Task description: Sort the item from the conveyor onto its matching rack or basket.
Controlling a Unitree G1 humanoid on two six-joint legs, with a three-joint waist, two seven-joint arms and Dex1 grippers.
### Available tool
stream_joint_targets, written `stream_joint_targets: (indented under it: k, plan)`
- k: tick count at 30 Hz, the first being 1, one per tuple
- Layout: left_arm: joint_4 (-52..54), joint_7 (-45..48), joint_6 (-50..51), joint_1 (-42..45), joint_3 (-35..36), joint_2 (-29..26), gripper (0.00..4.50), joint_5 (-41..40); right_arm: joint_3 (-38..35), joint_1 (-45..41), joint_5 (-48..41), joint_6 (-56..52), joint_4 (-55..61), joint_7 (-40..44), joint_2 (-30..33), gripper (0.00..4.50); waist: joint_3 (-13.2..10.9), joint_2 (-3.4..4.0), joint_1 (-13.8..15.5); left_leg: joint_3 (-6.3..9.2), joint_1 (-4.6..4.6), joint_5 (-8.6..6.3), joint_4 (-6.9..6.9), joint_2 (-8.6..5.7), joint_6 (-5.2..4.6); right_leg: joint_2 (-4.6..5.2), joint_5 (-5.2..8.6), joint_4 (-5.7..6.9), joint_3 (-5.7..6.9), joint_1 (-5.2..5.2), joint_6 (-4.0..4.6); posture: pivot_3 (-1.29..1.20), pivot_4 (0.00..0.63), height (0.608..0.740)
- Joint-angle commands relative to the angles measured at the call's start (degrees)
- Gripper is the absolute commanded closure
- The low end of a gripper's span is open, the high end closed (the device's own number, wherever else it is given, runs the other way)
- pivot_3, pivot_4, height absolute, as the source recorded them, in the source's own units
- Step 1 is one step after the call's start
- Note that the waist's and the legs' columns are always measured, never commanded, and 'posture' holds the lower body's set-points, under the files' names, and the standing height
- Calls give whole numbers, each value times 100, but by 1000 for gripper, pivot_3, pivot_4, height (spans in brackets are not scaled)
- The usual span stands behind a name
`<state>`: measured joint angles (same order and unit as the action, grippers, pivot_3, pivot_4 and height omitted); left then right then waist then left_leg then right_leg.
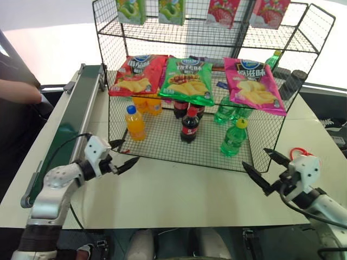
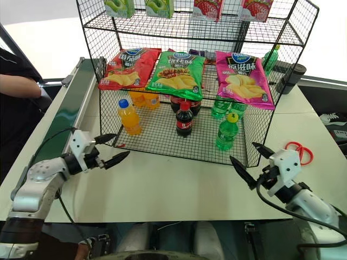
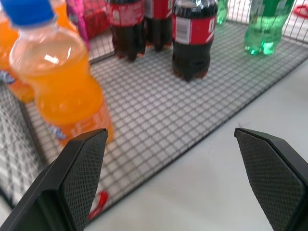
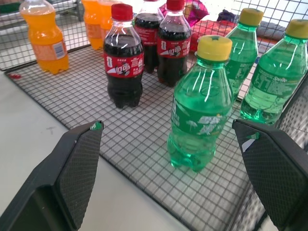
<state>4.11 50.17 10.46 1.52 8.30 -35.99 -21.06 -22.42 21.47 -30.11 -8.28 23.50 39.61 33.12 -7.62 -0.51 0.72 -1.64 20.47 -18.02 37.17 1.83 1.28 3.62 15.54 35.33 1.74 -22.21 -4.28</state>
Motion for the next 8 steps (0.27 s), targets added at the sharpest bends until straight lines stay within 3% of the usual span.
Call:
stream_joint_targets:
  k: [1, 8]
  plan:
    - [-12, 94, -31, -109, 322, -125, 0, -165, -353, -37, -86, 94, -83, 156, 115, 40, 0, 0, -6, -1, 0, 0, 0, 0, 0, 0, 0, 0, 0, -1, 0, 0, 150, 740]
    - [-110, 211, -115, -323, 510, -192, 0, -210, -393, -96, 68, 324, -481, 409, 75, 40, 1, -1, -2, -3, 0, 0, -1, 0, 0, 3, 0, 0, -1, -1, 0, 0, 150, 740]
